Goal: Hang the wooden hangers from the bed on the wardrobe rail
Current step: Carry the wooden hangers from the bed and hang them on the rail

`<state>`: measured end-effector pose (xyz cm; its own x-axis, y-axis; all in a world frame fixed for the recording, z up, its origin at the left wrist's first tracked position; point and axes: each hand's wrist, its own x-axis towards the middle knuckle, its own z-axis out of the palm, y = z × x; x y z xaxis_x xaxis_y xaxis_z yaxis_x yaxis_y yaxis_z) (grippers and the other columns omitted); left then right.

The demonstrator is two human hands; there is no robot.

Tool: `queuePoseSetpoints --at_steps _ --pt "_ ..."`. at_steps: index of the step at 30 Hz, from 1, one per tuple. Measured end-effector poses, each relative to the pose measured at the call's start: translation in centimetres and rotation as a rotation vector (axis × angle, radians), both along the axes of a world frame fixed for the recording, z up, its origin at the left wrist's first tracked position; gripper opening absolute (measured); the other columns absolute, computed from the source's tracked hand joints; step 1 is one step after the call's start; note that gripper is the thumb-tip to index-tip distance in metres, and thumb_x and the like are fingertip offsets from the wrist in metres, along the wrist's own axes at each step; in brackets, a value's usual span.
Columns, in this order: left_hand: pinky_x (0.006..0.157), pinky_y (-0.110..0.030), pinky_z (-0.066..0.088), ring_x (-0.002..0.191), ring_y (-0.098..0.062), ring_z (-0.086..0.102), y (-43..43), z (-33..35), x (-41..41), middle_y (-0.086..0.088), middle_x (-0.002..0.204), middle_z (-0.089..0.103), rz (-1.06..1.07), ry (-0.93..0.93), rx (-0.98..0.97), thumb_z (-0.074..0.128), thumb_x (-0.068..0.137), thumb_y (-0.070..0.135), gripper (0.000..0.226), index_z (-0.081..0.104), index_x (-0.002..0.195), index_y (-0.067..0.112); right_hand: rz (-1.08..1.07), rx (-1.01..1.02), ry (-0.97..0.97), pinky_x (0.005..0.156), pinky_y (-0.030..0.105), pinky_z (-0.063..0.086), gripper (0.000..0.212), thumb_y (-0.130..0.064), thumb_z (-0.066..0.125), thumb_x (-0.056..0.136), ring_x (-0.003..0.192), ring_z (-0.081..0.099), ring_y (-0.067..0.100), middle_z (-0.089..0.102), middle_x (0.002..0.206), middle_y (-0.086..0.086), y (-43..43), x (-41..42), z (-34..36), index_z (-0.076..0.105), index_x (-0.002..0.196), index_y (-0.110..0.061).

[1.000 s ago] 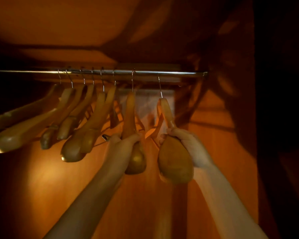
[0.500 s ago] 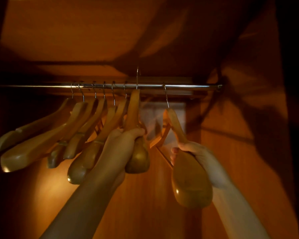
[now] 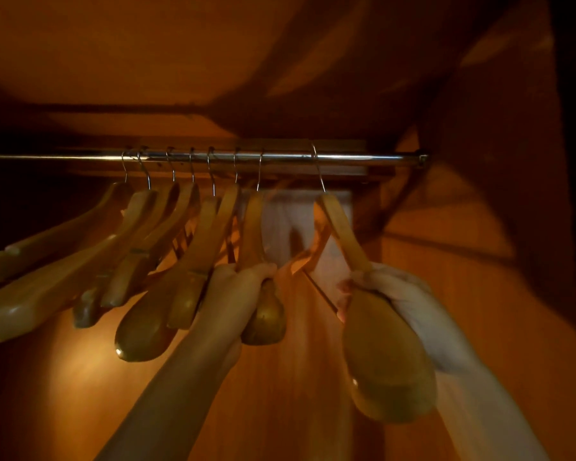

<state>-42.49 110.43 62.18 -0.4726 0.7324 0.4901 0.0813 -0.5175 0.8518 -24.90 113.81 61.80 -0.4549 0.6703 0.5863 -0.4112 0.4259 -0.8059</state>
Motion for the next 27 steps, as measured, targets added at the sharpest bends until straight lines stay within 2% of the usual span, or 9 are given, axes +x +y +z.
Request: queuePoseSetpoints --at_steps 2,4,8,11,15,18,23,25,27 --pt "0.053 -0.026 0.032 0.04 -0.02 0.046 0.1 0.0 0.0 -0.005 0.044 0.046 0.006 0.016 0.013 0.061 0.082 0.017 0.034 0.046 0.052 0.009 -0.06 -0.063 0.033 0.057 0.028 0.056 0.024 -0.011 0.061 0.083 0.056 0.067 0.015 0.07 0.063 0.006 1.1 -1.1 1.3 0.072 0.062 -0.012" --pt "0.056 -0.028 0.034 0.05 -0.023 0.044 0.1 -0.1 0.1 -0.008 0.056 0.046 -0.001 0.009 0.0 0.061 0.082 0.019 0.03 0.047 0.057 0.012 -0.083 -0.095 0.043 0.067 0.032 0.055 0.026 -0.009 0.061 0.083 0.06 0.066 0.017 0.069 0.069 0.009 1.6 -2.2 2.9 0.073 0.059 -0.011" --pt "0.058 -0.028 0.036 0.055 -0.025 0.048 0.0 0.1 0.4 -0.009 0.059 0.05 0.005 0.018 0.042 0.061 0.082 0.014 0.027 0.051 0.058 0.01 -0.006 -0.188 0.063 0.071 0.034 0.051 0.015 -0.001 0.056 0.084 0.06 0.061 0.02 0.064 0.066 0.012 1.7 -3.8 4.1 0.062 0.071 -0.002" --pt "0.071 -0.033 0.046 0.075 -0.03 0.06 -0.4 0.1 0.8 -0.013 0.077 0.064 0.007 0.031 0.072 0.063 0.081 0.013 0.01 0.065 0.081 0.003 0.016 -0.223 0.05 0.069 0.035 0.05 0.018 -0.002 0.056 0.084 0.06 0.061 0.021 0.065 0.066 0.012 2.0 -4.6 3.5 0.064 0.068 -0.003" --pt "0.058 -0.029 0.039 0.065 -0.025 0.054 -0.4 -0.4 0.9 -0.008 0.07 0.055 -0.026 0.003 0.043 0.065 0.08 0.02 0.041 0.057 0.11 -0.008 -0.022 -0.233 0.029 0.073 0.037 0.05 0.02 -0.006 0.059 0.082 0.06 0.063 0.02 0.067 0.068 0.012 2.7 -5.1 3.1 0.068 0.064 -0.003" --pt "0.058 -0.029 0.039 0.064 -0.025 0.054 -0.4 -0.4 0.9 -0.009 0.071 0.053 -0.015 -0.004 0.012 0.065 0.08 0.024 0.051 0.052 0.116 -0.01 -0.041 -0.205 0.004 0.074 0.038 0.052 0.032 -0.006 0.059 0.082 0.059 0.066 0.02 0.07 0.065 0.012 2.8 -4.8 3.2 0.072 0.052 -0.006" --pt "0.078 -0.043 0.052 0.088 -0.028 0.066 -1.3 -1.4 1.6 -0.007 0.098 0.069 0.024 0.059 0.039 0.07 0.067 0.039 0.049 0.063 0.111 0.018 0.002 -0.193 -0.042 0.077 0.034 0.055 0.016 -0.01 0.056 0.086 0.067 0.068 0.02 0.071 0.077 0.013 2.3 -4.0 3.4 0.068 0.079 -0.002" --pt "0.079 -0.039 0.051 0.093 -0.022 0.066 -1.8 -2.2 2.1 0.0 0.095 0.07 -0.004 0.082 0.091 0.068 0.076 0.034 0.028 0.065 0.102 0.025 -0.003 -0.159 -0.054 0.077 0.033 0.057 0.017 -0.014 0.057 0.086 0.074 0.07 0.02 0.072 0.086 0.012 2.0 -3.2 2.9 0.069 0.089 -0.003" --pt "0.079 -0.03 0.048 0.095 -0.012 0.066 -2.5 -3.2 2.5 0.008 0.091 0.071 -0.043 0.082 0.132 0.067 0.074 0.041 0.025 0.066 0.097 0.031 -0.036 -0.083 -0.074 0.075 0.03 0.057 0.02 -0.021 0.056 0.088 0.079 0.071 0.017 0.074 0.089 0.008 1.3 -2.3 1.8 0.07 0.092 -0.008"
